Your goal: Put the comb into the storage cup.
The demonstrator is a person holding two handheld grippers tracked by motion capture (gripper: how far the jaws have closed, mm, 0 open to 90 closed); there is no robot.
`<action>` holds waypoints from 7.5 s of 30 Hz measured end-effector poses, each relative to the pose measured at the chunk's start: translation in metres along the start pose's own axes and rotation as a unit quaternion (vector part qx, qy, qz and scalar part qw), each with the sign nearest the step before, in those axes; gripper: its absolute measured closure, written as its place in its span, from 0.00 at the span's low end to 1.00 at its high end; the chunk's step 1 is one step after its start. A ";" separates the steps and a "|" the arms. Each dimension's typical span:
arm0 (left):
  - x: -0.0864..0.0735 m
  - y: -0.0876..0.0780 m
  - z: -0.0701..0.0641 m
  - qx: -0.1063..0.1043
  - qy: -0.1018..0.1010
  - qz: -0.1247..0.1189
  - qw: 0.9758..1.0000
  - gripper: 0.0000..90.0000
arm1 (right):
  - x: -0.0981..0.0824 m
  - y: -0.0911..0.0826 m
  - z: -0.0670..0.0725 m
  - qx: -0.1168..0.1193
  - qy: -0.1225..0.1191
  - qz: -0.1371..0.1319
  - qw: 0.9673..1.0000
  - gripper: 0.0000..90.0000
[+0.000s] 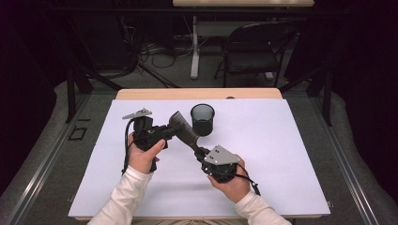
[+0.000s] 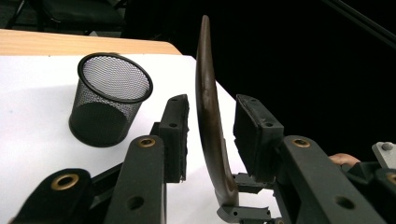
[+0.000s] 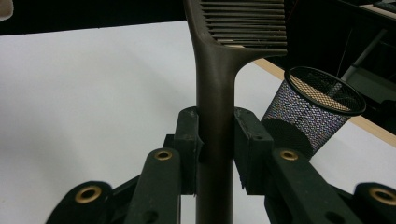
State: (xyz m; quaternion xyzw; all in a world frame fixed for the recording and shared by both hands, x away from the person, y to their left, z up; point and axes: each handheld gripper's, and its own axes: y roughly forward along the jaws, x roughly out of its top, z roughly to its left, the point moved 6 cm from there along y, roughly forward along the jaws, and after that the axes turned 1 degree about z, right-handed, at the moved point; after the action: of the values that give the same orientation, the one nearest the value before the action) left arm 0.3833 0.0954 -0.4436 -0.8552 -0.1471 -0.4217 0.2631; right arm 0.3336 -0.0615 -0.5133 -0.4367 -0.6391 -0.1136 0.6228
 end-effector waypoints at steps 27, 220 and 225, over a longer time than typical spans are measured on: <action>0.000 -0.002 0.005 -0.008 -0.019 -0.005 1.000 0.87 | -0.002 0.003 0.007 0.020 0.002 0.002 1.000 0.81; 0.022 -0.030 0.032 0.031 -0.040 -0.082 0.995 0.95 | -0.023 -0.015 -0.089 -0.009 0.178 0.040 0.983 0.07; 0.027 -0.028 0.030 0.036 -0.033 -0.079 0.996 0.95 | -0.026 -0.016 -0.096 -0.008 0.176 0.041 0.983 0.00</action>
State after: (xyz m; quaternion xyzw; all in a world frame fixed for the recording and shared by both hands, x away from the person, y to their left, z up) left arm 0.4055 0.1367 -0.4279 -0.8442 -0.2383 -0.4072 0.2545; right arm 0.3850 -0.1476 -0.5110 -0.4404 -0.5002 -0.1681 0.7264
